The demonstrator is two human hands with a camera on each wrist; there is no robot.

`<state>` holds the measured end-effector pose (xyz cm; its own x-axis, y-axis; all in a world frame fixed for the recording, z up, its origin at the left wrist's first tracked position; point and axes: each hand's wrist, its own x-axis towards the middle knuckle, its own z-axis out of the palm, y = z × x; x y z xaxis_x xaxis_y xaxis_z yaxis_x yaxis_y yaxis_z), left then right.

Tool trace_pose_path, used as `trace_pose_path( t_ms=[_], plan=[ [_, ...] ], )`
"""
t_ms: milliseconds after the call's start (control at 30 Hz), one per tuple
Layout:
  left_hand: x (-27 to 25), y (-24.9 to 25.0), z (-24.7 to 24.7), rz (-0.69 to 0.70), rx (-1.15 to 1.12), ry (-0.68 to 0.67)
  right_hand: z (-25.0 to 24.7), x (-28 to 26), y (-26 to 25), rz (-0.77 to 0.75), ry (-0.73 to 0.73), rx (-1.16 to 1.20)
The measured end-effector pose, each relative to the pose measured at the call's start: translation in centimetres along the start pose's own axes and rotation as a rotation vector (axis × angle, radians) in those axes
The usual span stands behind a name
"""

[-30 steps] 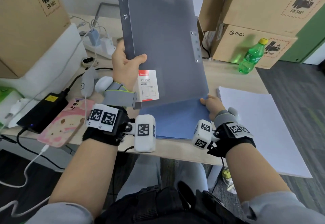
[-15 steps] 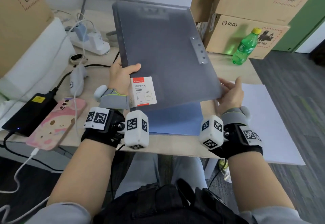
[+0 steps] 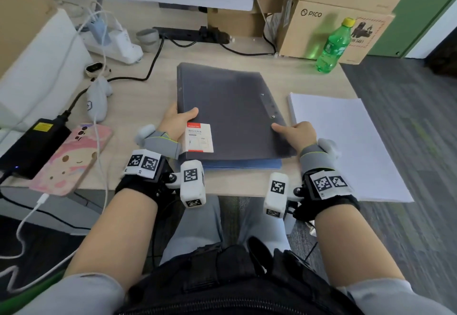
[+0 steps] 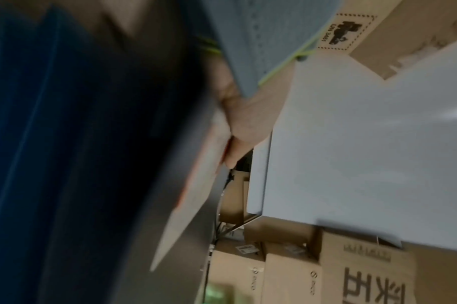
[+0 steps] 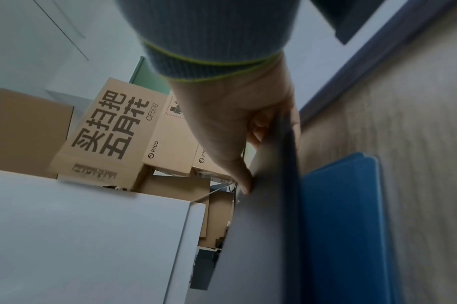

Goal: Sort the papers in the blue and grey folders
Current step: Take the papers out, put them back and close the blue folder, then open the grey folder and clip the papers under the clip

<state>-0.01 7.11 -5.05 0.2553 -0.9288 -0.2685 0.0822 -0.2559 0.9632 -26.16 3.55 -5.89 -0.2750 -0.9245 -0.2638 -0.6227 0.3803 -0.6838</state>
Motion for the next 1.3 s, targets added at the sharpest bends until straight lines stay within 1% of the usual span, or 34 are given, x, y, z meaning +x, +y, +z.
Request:
trace_pose_path(
  t_ms=[100, 167, 233, 300, 400, 567, 700, 767, 900, 967, 1033, 1100, 1200, 1300],
  plan=[
    [-0.2, 0.2, -0.5, -0.006, 0.135, 0.018, 0.6, -0.1, 0.3, 0.017, -0.025, -0.068],
    [0.2, -0.4, -1.6, -0.047, 0.311, -0.002, 0.8, -0.4, 0.3, 0.016, -0.013, -0.082],
    [1.9, -2.0, -2.8, -0.088, 0.459, -0.01, 0.6, -0.7, 0.1, 0.011, 0.013, -0.103],
    [0.7, -1.3, -2.7, -0.111, 0.496, -0.021, 0.6, -0.8, 0.0, -0.006, 0.02, -0.111],
    [-1.0, -0.5, -1.7, -0.098, 0.454, -0.03, 0.9, -0.7, -0.3, -0.037, -0.014, -0.093],
    [-0.6, -0.5, -1.5, -0.066, 0.414, 0.002, 0.9, -0.6, -0.9, -0.025, -0.072, -0.095],
    [0.7, -0.4, -1.3, -0.068, 0.433, 0.023, 1.1, -0.4, -1.3, -0.032, -0.05, -0.059],
    [1.5, -0.6, -1.4, -0.07, 0.416, 0.03, 1.3, -0.6, -1.4, -0.035, -0.014, -0.014],
    [0.7, 0.8, -1.0, -0.037, 0.376, 0.08, 1.0, -0.9, -1.8, -0.061, 0.047, 0.041],
    [-0.1, 1.6, -0.4, -0.016, 0.269, 0.053, 0.6, -0.8, -2.1, -0.069, 0.064, 0.112],
    [-0.8, 2.3, 0.5, 0.039, 0.155, 0.043, -0.4, -1.0, -2.3, -0.095, 0.08, 0.256],
    [-0.9, 2.7, 1.1, 0.084, 0.039, 0.063, -1.5, -1.4, -2.7, -0.12, 0.095, 0.393],
    [-1.0, 3.1, 2.3, 0.118, -0.112, 0.064, -3.7, -1.9, -2.5, -0.164, 0.152, 0.472],
    [-1.0, 3.2, 3.7, 0.143, -0.19, 0.002, -5.6, -2.0, -1.9, -0.194, 0.217, 0.5]
  ],
)
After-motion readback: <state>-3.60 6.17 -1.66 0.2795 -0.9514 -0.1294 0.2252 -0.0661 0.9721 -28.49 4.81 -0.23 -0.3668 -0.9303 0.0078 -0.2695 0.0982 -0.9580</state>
